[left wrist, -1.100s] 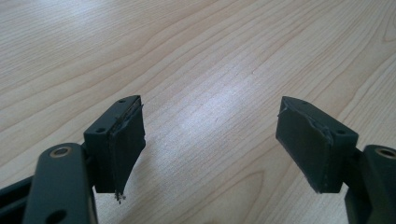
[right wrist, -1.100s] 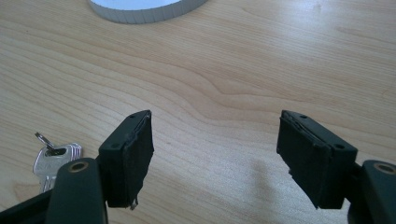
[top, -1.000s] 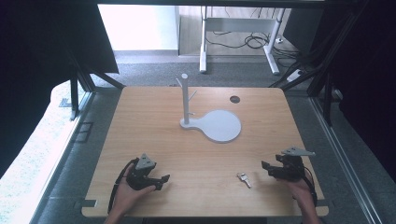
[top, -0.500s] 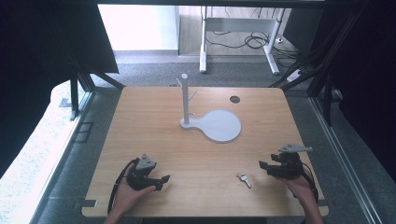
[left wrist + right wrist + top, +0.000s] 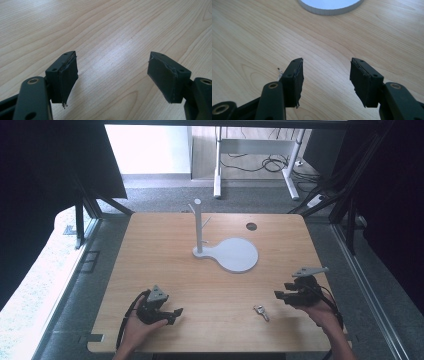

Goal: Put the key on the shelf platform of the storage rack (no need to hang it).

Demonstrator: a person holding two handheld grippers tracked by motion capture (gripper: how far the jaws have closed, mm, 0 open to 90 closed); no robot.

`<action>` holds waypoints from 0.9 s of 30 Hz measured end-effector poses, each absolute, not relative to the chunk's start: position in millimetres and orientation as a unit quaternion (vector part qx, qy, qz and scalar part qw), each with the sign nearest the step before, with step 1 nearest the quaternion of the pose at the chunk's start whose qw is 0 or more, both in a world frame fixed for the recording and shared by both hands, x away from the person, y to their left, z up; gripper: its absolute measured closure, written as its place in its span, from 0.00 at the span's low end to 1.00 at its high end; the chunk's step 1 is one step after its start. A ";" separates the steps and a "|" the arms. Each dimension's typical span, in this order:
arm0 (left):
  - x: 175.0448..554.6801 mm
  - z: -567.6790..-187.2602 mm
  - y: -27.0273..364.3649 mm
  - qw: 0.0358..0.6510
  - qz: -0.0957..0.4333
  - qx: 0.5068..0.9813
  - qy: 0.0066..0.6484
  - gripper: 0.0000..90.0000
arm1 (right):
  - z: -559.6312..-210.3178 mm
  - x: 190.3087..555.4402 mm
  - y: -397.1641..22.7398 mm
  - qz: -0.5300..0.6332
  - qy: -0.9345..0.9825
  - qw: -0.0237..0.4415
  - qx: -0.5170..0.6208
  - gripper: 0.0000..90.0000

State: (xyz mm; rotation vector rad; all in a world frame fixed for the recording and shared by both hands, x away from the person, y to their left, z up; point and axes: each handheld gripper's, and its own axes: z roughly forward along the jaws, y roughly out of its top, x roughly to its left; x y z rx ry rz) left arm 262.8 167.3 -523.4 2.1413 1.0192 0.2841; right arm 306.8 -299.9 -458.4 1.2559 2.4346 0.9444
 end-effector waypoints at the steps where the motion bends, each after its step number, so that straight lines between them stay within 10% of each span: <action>1: 262.7 -523.4 167.2 0.368 0.111 0.834 0.397 0.27 | -456.6 307.0 -298.0 0.321 0.836 0.120 0.429 0.51; 27: 263.1 -524.2 168.4 0.368 0.109 0.834 0.396 0.27 | -433.5 318.6 -253.1 0.274 0.882 0.081 0.375 0.56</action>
